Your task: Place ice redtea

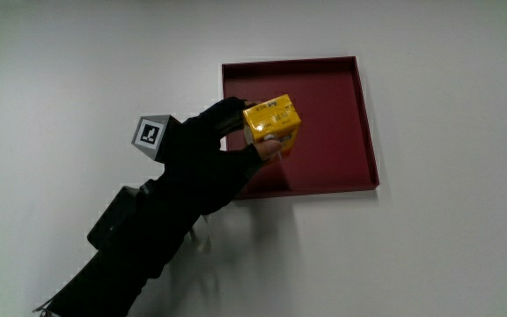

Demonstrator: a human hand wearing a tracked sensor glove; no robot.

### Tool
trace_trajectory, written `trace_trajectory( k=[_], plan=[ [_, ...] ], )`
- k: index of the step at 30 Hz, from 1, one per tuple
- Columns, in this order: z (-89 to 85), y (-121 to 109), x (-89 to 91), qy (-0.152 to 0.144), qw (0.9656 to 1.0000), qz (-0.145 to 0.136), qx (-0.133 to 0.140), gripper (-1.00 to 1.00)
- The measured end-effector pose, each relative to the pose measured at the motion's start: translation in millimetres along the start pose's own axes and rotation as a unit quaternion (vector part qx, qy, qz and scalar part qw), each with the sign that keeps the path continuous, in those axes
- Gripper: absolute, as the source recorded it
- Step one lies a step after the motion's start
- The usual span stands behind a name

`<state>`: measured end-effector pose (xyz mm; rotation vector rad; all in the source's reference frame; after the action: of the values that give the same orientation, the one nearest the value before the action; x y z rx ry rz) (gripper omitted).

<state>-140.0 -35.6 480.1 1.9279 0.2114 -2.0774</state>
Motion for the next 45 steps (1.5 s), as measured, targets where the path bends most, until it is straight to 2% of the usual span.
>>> trace_trajectory(
  k=[4,11,14,16,19,20,21,26,29,39,40,41,43,45],
  plan=[
    [11.9,1,-20.3,0.012,0.9996,0.009,0.025,0.0],
    [17.2,-1,-37.2,0.004,0.9993,0.017,0.034,0.0],
    [18.8,-2,-44.8,0.011,0.999,0.025,0.036,0.0],
    [17.3,-2,-44.5,0.001,0.999,0.025,0.037,0.0],
    [17.5,-3,-50.1,0.013,0.9988,0.032,0.035,0.0],
    [17.5,-4,-52.1,-0.004,0.9986,0.035,0.039,0.0],
    [17.3,-3,-51.8,-0.002,0.9987,0.034,0.038,0.0],
    [18.4,1,-54.1,0.001,0.9989,0.041,0.022,0.0],
    [17.2,1,-52.9,-0.009,0.9992,0.034,0.016,0.0],
    [17.4,0,-57.9,-0.008,0.999,0.039,0.018,0.0],
    [16.1,-1,-55.7,-0.017,0.999,0.038,0.018,-0.04],
    [17.8,-1,-58.5,-0.005,0.999,0.04,0.022,-0.08],
    [16.7,-1,-56.8,-0.014,0.999,0.037,0.022,-0.17],
    [17.1,-1,-57.4,-0.011,0.999,0.037,0.021,-0.25]
  ],
)
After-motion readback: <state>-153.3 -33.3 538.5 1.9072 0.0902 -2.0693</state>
